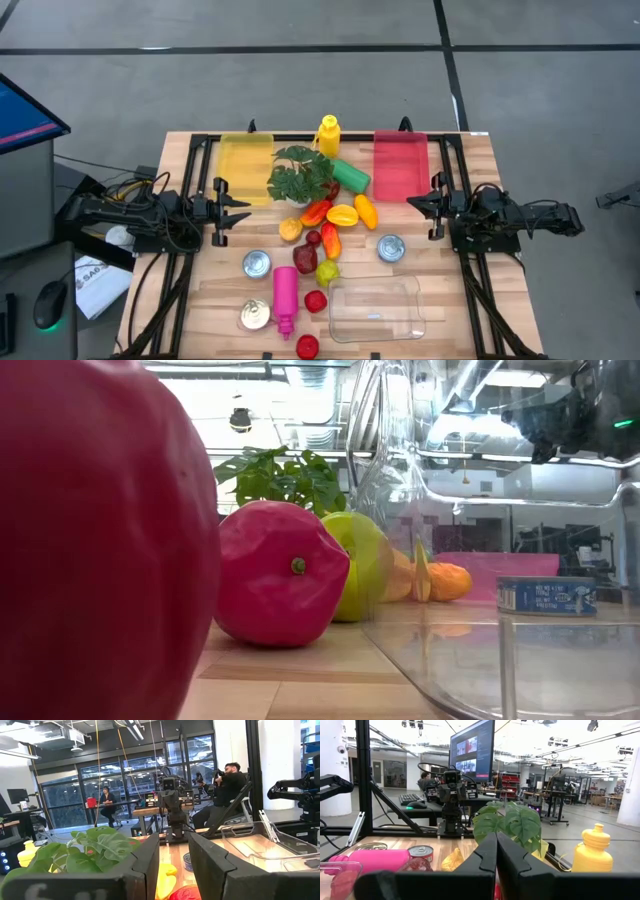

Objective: Pick & Place Food Item
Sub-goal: Put the yellow mango into the yellow bin

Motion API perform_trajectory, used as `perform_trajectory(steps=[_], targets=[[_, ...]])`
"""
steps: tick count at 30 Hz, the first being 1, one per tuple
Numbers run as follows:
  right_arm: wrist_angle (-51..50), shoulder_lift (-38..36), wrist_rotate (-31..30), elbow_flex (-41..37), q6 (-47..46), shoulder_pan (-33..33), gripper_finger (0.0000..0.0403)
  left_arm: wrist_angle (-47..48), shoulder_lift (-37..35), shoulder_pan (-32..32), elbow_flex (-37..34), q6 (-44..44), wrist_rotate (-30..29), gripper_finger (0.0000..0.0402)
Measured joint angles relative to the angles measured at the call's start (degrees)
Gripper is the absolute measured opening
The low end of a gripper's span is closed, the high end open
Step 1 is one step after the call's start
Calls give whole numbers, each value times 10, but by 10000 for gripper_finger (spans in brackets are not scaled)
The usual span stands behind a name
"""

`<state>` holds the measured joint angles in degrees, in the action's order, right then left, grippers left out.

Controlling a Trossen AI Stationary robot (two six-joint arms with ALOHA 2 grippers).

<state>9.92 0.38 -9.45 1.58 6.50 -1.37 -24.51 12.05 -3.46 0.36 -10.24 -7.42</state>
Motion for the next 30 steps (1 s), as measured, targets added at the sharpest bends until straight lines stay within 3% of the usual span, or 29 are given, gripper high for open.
perform_trajectory(steps=[4, 19, 30], targets=[[0, 0, -2, 0, 0, 0, 0, 0, 0, 0, 0, 0, 0, 95], [-4, 0, -99, 0, -35, 0, 0, 0, 0, 0, 0, 0, 0, 95], [-4, 0, -101, 0, -55, -1, 0, 0, 0, 0, 0, 0, 0, 95]])
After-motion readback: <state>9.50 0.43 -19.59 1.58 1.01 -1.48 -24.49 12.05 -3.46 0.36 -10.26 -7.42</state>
